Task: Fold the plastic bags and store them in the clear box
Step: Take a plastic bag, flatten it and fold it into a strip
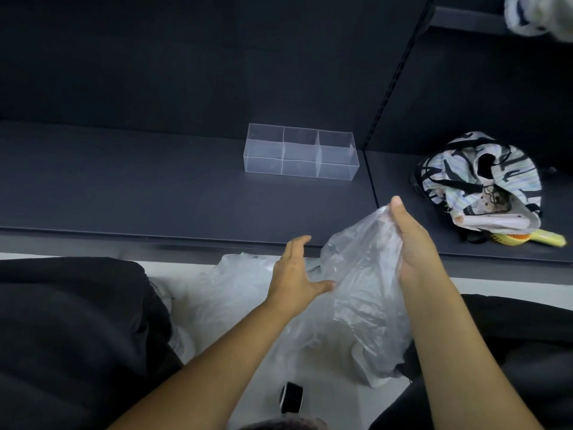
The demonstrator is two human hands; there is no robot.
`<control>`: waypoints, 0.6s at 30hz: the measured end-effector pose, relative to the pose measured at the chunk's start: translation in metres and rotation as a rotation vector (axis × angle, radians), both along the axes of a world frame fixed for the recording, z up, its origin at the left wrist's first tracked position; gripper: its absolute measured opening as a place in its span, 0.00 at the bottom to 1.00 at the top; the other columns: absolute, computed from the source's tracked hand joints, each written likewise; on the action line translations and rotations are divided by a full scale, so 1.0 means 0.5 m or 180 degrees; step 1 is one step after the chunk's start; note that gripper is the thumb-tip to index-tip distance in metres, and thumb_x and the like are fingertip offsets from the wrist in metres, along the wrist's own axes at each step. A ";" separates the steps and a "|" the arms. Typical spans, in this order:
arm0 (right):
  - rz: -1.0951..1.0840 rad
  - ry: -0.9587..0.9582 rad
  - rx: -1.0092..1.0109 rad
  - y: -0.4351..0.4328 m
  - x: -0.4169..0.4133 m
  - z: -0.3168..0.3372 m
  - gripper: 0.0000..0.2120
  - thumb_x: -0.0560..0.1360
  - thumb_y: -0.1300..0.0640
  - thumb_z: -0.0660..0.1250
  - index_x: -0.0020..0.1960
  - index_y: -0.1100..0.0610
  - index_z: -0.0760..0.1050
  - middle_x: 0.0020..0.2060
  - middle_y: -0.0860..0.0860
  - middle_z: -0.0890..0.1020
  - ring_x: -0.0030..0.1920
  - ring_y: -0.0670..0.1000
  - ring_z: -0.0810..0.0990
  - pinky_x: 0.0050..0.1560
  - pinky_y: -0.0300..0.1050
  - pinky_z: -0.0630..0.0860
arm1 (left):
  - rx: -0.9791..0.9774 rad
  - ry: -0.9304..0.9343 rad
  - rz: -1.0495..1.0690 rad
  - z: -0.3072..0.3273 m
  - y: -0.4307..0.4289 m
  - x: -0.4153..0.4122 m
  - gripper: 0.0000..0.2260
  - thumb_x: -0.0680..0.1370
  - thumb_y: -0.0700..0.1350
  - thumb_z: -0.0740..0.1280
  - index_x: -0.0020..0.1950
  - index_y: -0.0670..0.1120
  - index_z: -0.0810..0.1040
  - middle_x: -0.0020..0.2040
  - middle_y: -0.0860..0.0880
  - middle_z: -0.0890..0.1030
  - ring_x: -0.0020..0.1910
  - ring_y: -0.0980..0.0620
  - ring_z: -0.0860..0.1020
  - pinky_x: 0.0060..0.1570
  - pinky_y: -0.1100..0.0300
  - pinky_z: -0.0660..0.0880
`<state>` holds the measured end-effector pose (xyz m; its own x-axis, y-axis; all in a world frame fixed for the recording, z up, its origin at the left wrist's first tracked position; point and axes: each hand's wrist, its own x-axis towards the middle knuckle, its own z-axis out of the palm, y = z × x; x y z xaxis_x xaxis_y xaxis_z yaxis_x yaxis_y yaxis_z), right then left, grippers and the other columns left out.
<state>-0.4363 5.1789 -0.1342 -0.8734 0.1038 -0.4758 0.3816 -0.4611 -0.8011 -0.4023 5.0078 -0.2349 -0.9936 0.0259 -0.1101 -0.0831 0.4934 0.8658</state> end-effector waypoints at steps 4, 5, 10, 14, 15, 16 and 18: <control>0.0297 -0.0414 -0.0793 0.002 0.008 0.006 0.23 0.65 0.37 0.76 0.40 0.58 0.83 0.42 0.57 0.85 0.47 0.59 0.85 0.48 0.57 0.79 | -0.0179 0.0373 0.0123 -0.003 0.007 -0.003 0.32 0.68 0.49 0.78 0.67 0.51 0.67 0.66 0.57 0.69 0.64 0.51 0.71 0.63 0.55 0.70; 0.0309 -0.0435 -0.0894 0.003 0.009 0.007 0.23 0.66 0.37 0.75 0.38 0.58 0.83 0.41 0.56 0.85 0.44 0.58 0.85 0.45 0.55 0.80 | -0.0196 0.0464 0.0151 -0.001 0.008 -0.005 0.28 0.69 0.48 0.77 0.65 0.52 0.68 0.63 0.58 0.70 0.62 0.52 0.71 0.62 0.56 0.71; 0.0431 -0.0438 -0.1303 0.014 0.014 0.000 0.27 0.71 0.35 0.68 0.36 0.60 0.84 0.36 0.56 0.85 0.39 0.56 0.85 0.40 0.52 0.81 | -0.0191 0.0852 0.0052 0.007 0.024 -0.015 0.19 0.71 0.45 0.75 0.60 0.49 0.74 0.61 0.55 0.73 0.59 0.55 0.73 0.60 0.56 0.71; 0.0469 -0.0525 -0.1212 0.019 0.013 -0.008 0.30 0.72 0.33 0.64 0.34 0.60 0.84 0.34 0.57 0.84 0.36 0.55 0.85 0.36 0.51 0.81 | 0.0492 0.0289 0.0080 0.016 0.032 -0.023 0.16 0.72 0.49 0.74 0.58 0.52 0.77 0.56 0.58 0.78 0.55 0.61 0.73 0.56 0.66 0.69; 0.0454 -0.0587 -0.1170 0.017 0.012 -0.010 0.29 0.72 0.33 0.65 0.35 0.60 0.83 0.34 0.57 0.84 0.36 0.56 0.85 0.36 0.51 0.81 | 0.0645 0.0161 0.0058 0.019 0.031 -0.028 0.10 0.74 0.48 0.73 0.53 0.52 0.79 0.52 0.58 0.79 0.53 0.62 0.74 0.54 0.66 0.70; 0.0439 -0.0666 -0.1086 0.016 0.013 -0.012 0.27 0.71 0.34 0.67 0.37 0.59 0.82 0.35 0.56 0.83 0.36 0.56 0.84 0.37 0.52 0.81 | 0.0812 0.0031 0.0044 0.022 0.028 -0.034 0.04 0.75 0.46 0.72 0.48 0.50 0.80 0.50 0.58 0.81 0.51 0.62 0.75 0.54 0.64 0.71; 0.0423 -0.0826 -0.0862 0.019 0.015 -0.016 0.24 0.67 0.36 0.72 0.44 0.57 0.79 0.39 0.56 0.82 0.41 0.57 0.84 0.42 0.54 0.81 | 0.1254 -0.0304 0.0132 0.032 0.012 -0.049 0.03 0.78 0.43 0.68 0.45 0.47 0.81 0.49 0.53 0.83 0.48 0.61 0.78 0.52 0.63 0.72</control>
